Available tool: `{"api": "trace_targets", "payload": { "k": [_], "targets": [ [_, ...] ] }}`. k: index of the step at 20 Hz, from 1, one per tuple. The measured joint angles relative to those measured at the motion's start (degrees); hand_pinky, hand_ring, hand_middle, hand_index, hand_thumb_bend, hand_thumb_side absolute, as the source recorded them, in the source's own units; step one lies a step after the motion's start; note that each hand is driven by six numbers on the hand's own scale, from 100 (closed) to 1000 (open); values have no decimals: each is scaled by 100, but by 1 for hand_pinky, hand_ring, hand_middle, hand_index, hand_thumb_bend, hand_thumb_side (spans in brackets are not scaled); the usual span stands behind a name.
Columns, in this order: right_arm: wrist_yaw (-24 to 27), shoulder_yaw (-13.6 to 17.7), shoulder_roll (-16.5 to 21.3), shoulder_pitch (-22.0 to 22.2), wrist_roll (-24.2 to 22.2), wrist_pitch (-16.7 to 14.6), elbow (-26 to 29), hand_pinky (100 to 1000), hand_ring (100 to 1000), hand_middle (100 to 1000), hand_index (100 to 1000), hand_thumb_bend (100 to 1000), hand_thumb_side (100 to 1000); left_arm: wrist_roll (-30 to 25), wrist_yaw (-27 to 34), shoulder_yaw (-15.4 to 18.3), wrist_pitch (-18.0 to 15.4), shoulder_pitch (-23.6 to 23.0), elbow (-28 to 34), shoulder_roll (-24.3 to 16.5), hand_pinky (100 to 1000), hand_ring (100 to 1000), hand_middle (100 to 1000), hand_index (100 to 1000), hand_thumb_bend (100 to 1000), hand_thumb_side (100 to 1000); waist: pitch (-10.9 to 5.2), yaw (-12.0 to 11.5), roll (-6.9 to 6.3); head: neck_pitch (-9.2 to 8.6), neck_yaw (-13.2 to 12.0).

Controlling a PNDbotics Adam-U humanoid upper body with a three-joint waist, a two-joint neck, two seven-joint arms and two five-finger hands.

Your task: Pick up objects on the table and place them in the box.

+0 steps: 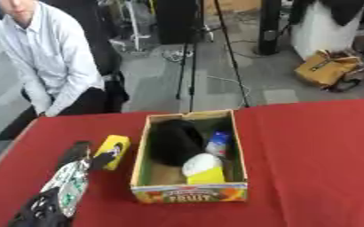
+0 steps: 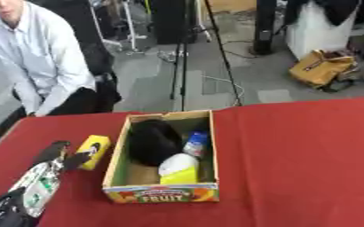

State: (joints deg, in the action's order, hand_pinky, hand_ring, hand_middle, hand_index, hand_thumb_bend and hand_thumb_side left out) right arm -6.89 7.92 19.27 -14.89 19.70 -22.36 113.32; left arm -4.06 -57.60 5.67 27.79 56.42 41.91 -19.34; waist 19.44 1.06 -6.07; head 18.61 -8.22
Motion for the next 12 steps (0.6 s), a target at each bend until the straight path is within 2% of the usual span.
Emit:
{"api": "trace_targets", "payload": {
  "k": [12],
  "targets": [
    [116,-60,0,-72,-92,-17,0,930,884,719,742,100,1000,-10,-59,32,69,51,-195,-65,1000,1000,1000,1000,585,1000,110,104,56,-174,-114]
  ]
}}
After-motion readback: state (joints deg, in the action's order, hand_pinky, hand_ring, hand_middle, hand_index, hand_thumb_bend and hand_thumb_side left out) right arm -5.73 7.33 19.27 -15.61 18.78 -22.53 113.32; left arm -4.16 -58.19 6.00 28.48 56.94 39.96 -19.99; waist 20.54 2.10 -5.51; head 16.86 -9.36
